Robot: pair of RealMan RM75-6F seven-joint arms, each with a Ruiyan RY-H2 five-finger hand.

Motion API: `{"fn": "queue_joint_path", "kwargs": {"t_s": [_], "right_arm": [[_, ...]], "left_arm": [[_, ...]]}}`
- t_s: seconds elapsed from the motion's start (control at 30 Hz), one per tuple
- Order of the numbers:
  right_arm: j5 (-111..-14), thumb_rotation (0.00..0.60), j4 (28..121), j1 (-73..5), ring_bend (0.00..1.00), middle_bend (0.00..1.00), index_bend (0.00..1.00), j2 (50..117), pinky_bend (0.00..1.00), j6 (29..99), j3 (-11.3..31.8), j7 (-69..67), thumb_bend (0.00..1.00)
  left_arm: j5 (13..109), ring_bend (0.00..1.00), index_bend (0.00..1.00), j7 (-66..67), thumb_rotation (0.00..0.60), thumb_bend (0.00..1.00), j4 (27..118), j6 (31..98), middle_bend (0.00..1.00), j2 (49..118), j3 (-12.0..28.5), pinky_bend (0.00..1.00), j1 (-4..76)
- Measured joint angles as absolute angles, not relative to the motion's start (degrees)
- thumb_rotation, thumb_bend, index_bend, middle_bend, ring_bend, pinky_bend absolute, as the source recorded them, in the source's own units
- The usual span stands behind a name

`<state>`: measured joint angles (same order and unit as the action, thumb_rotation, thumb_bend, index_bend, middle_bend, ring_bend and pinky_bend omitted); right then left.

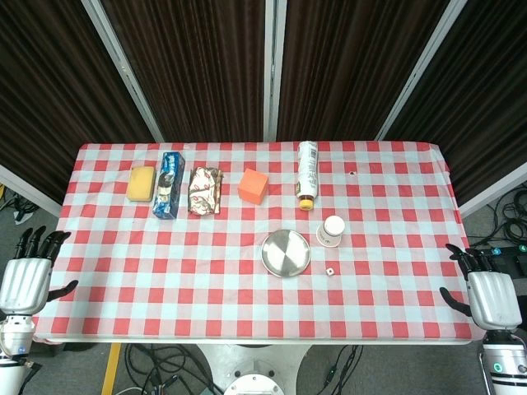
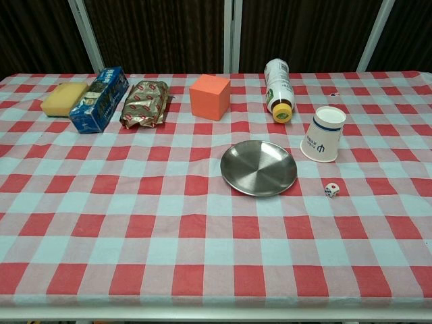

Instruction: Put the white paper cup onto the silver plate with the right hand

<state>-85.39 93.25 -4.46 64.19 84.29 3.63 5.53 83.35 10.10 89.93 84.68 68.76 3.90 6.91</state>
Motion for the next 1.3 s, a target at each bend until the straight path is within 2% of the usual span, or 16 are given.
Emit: {"fn": "queue_joint_path", "kwargs": {"t_s": [0.3, 0.4, 0.47, 0.6, 0.67, 0.73, 0.8, 1.03, 1.3], "right_arm": [[-85.72, 0.600, 93.84, -4.49, 0.20, 0.33, 0.17, 63.90, 0.27, 84.08, 3.33, 6.01, 0.13], [-86.50, 0.600, 94.01, -5.07, 0.25, 0.37, 0.17, 63.85, 0.29, 83.69, 3.35, 5.99, 0.13], [-87.08, 0.600, 94.11, -5.72, 0.33, 0.43, 0.18, 63.84, 0.34, 82.97, 3.33, 6.10, 0.13], [-88.41, 0.600, 94.70, -8.24, 0.64, 0.65, 0.19, 63.73, 0.62, 79.56, 3.29, 7.05, 0.13], [-88.77, 0.600, 95.11, -9.68, 0.76, 0.76, 0.21, 63.68, 0.74, 77.33, 3.30, 7.60, 0.13], [-88.94, 0.600, 95.58, -11.62, 0.84, 0.84, 0.25, 63.71, 0.82, 74.13, 3.36, 8.47, 0.13], [-88.75, 0.600, 95.93, -13.87, 0.88, 0.88, 0.29, 63.98, 0.86, 70.27, 3.47, 9.72, 0.14], [-85.79, 0.600, 93.99, -22.96, 0.97, 0.97, 0.39, 68.59, 0.95, 56.21, 4.37, 12.98, 0.22], [-83.07, 0.600, 84.94, -29.84, 0.98, 0.98, 0.41, 78.55, 0.95, 48.68, 4.37, 15.25, 0.24]], "left_arm": [[83.16, 0.07, 0.17, 9.58, 0.600, 0.02, 89.52, 83.76, 0.18, 69.05, 3.76, 0.07, 7.28], [83.21, 0.07, 0.17, 9.38, 0.600, 0.02, 89.64, 83.82, 0.18, 68.87, 3.79, 0.07, 7.29], [83.37, 0.07, 0.17, 9.27, 0.600, 0.02, 89.74, 83.86, 0.18, 68.71, 3.83, 0.07, 7.36], [83.68, 0.07, 0.17, 8.98, 0.600, 0.02, 89.92, 84.09, 0.18, 68.42, 3.78, 0.07, 7.33], [83.80, 0.07, 0.17, 8.80, 0.600, 0.02, 89.96, 84.26, 0.18, 68.29, 3.72, 0.07, 7.24], [83.80, 0.07, 0.17, 8.58, 0.600, 0.02, 90.00, 84.38, 0.18, 68.22, 3.65, 0.07, 7.11], [83.73, 0.07, 0.17, 8.46, 0.600, 0.02, 90.00, 84.44, 0.18, 68.23, 3.56, 0.07, 6.97], [83.42, 0.07, 0.17, 7.69, 0.600, 0.02, 89.48, 84.38, 0.18, 68.46, 3.28, 0.07, 6.60], [83.41, 0.07, 0.17, 7.11, 0.600, 0.02, 88.96, 84.08, 0.18, 68.55, 3.50, 0.07, 6.87]]}}
